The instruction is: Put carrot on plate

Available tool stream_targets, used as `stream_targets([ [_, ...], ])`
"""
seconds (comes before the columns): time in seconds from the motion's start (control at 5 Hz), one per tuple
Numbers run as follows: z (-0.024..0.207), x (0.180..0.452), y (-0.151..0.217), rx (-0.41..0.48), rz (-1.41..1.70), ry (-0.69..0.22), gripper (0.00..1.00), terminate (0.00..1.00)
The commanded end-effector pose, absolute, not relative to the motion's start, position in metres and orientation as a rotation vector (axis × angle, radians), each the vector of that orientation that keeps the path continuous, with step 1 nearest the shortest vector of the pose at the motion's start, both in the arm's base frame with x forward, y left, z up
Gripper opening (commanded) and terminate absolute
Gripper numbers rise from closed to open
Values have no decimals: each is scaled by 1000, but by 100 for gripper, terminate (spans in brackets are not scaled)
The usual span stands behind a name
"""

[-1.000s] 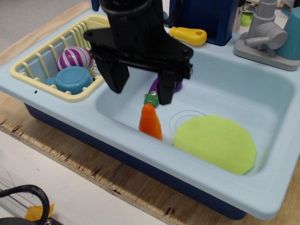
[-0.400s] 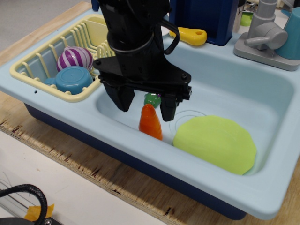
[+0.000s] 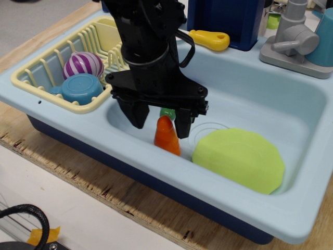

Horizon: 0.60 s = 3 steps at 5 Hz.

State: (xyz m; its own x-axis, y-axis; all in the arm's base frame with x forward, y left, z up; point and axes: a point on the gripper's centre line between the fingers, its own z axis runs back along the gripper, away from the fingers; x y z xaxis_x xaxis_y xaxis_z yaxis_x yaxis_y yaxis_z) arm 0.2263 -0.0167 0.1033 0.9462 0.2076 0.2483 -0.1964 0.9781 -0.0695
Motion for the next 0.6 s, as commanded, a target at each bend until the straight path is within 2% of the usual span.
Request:
stream_targets([
  [0.0,97,229,-17,-69,210,-246,0,0],
  [0.2,103,232,-18,-66,203,-243,0,0],
  [0.4,119,237,-22,-51,192,-283,0,0],
])
